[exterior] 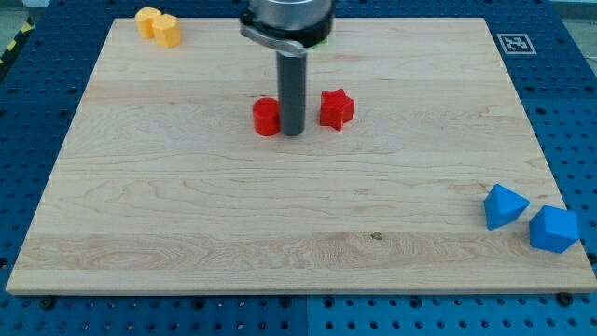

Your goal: Slide the red circle towards the top left

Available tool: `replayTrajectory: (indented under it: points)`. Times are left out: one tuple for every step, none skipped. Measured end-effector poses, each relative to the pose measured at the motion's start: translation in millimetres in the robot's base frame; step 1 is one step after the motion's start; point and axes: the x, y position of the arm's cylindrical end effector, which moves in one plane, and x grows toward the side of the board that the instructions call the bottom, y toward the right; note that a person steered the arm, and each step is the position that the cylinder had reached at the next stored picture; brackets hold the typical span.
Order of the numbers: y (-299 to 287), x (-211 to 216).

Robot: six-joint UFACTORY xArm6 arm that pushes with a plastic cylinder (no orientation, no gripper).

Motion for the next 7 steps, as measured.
replayTrajectory:
  points:
    - [-34,-7]
    - [-52,-37]
    - [-81,-48]
    - [-115,-48]
    - [-137,-46]
    - [-139,-22]
    - [-147,-16]
